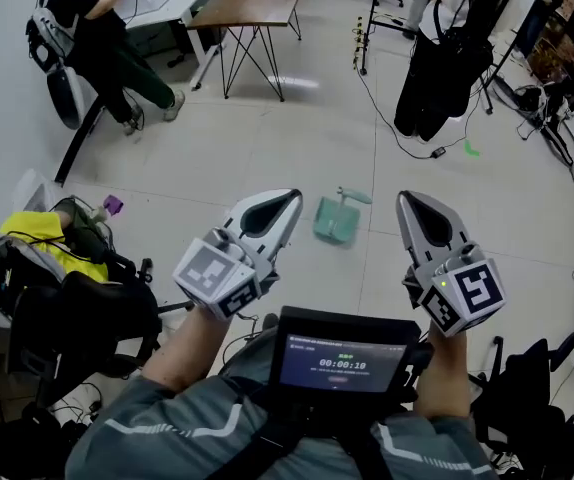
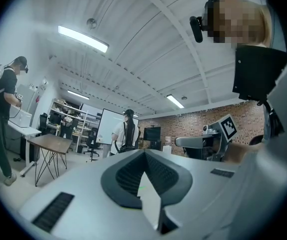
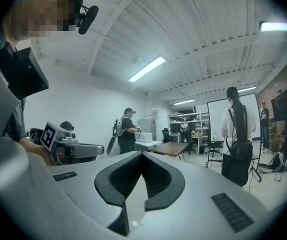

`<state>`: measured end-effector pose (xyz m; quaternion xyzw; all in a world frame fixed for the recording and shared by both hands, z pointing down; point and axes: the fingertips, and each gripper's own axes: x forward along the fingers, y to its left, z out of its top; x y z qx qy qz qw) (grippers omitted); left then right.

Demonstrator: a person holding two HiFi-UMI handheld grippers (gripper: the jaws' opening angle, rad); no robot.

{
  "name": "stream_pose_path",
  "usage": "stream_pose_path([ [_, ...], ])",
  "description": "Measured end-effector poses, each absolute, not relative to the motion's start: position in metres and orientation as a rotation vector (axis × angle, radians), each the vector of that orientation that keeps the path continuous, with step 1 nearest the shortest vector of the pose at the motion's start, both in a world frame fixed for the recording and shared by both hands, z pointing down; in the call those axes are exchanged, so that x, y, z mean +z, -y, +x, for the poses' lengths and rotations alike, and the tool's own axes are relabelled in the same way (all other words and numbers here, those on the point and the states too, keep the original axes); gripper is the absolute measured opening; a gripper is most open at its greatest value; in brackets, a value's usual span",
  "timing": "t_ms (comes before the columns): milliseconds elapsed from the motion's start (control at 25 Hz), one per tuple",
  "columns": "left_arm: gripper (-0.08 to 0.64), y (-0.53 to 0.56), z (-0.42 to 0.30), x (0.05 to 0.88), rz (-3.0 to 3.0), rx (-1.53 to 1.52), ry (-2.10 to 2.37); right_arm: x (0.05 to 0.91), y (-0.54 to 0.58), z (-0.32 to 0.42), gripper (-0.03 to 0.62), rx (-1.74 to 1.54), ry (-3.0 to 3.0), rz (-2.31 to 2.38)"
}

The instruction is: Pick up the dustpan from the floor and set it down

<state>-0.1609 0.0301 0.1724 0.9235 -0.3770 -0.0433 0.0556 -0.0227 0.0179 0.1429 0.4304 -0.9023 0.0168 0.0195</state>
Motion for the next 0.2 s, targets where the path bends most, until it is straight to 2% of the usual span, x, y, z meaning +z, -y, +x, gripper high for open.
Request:
stream_pose_path([
  [200,0.034,-0.044,-0.149,0.176,2.795,-0.121,1.159,0.144,-0.03,-0.012,0.012,0.045,2.808,1.33],
])
